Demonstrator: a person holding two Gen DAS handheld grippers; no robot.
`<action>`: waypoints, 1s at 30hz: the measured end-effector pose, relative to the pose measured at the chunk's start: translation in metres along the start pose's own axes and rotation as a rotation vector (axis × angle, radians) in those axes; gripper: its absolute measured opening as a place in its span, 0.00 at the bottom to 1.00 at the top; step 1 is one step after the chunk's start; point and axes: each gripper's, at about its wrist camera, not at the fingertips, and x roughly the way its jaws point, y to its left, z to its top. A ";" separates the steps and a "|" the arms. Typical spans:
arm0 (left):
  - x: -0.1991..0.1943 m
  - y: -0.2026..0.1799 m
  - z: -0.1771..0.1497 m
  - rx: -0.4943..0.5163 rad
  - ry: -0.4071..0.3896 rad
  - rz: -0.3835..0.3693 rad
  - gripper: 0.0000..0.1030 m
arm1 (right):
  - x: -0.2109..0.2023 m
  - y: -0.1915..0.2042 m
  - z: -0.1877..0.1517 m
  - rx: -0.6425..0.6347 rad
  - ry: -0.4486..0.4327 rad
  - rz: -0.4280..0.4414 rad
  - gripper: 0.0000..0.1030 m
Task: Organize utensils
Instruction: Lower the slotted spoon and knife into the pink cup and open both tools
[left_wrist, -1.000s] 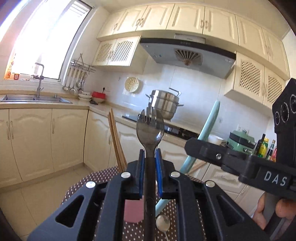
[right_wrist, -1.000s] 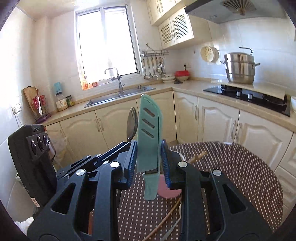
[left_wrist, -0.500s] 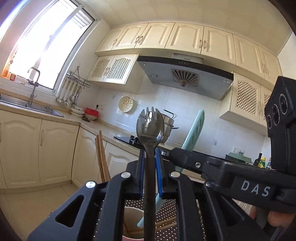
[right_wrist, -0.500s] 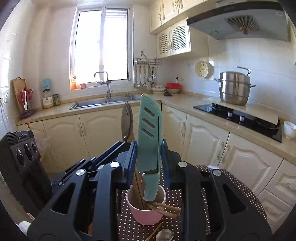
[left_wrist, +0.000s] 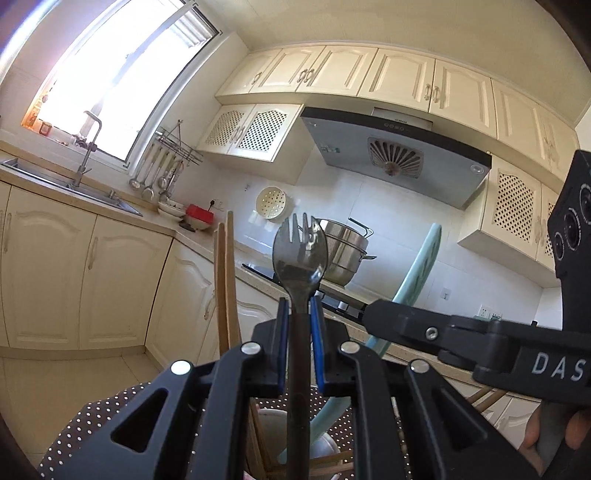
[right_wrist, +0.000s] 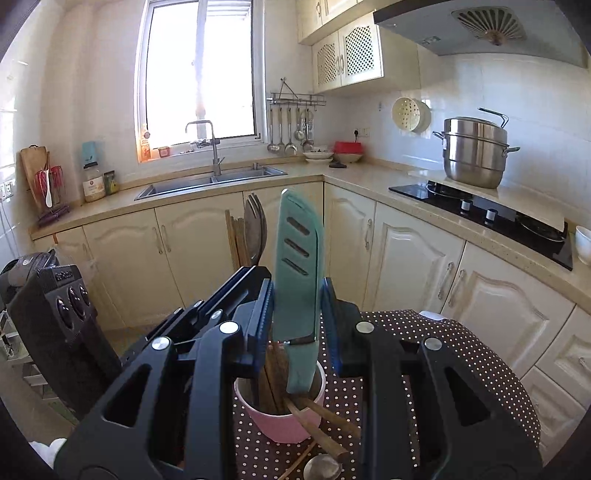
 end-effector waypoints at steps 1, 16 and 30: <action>0.000 0.001 -0.002 0.002 0.004 0.006 0.12 | 0.001 0.000 -0.001 0.003 0.003 0.002 0.25; -0.020 -0.002 0.004 0.036 0.049 0.036 0.52 | -0.006 -0.005 -0.003 0.034 0.005 -0.009 0.26; -0.067 -0.016 0.028 0.097 0.083 0.103 0.61 | -0.049 0.004 -0.002 0.041 -0.026 -0.038 0.26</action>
